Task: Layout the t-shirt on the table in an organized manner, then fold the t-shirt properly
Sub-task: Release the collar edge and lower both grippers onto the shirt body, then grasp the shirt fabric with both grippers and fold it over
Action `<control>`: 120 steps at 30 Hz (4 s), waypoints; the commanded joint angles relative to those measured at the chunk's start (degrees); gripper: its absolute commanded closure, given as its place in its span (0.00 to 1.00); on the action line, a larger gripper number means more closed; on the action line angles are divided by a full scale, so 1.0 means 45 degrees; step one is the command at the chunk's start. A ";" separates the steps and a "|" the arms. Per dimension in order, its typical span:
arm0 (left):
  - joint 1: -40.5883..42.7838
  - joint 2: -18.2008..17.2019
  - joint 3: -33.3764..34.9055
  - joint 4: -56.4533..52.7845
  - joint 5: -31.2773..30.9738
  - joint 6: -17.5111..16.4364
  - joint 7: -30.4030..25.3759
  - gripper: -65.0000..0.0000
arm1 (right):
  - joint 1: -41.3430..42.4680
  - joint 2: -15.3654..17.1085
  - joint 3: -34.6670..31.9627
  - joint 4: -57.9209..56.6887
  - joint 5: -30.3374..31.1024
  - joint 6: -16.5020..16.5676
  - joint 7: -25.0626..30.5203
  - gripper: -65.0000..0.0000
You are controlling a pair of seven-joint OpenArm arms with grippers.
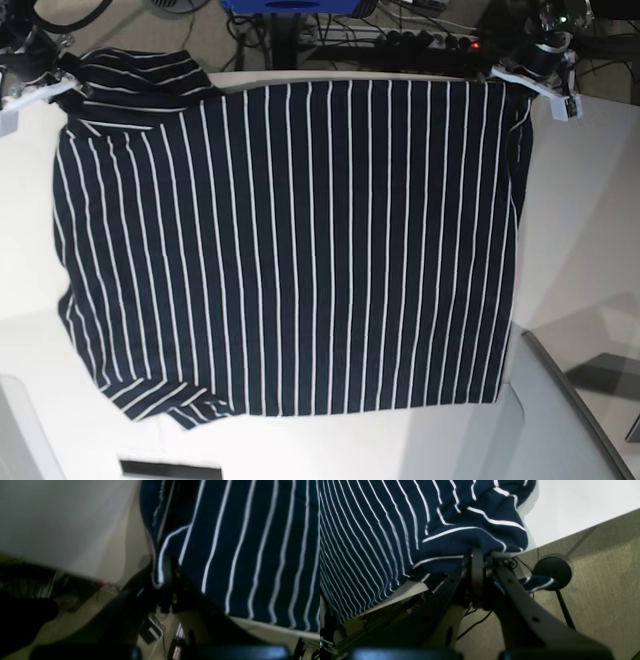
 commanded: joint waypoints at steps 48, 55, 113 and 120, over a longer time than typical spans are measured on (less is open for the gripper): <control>-0.0671 0.0431 -0.1619 0.2391 -0.1694 0.0075 0.2269 1.00 | 0.1983 0.0760 0.0024 0.0674 0.0084 -0.0054 -0.2357 1.00; -0.2273 0.0411 -0.1580 0.2469 -0.1557 0.0075 0.3402 1.00 | 0.4268 0.0916 0.0005 0.0479 -0.0814 -0.0484 -0.3588 1.00; -0.9013 0.0118 0.0667 -0.2825 0.2877 0.0094 0.1664 1.00 | 1.0930 0.3749 -0.6110 -0.9426 -0.2162 -0.1168 0.2370 0.64; -0.8974 -0.0605 0.0647 -0.2610 0.2741 0.0094 0.0941 0.20 | 0.9074 0.4667 -0.6032 -0.6144 -0.2182 -0.1305 0.3015 0.43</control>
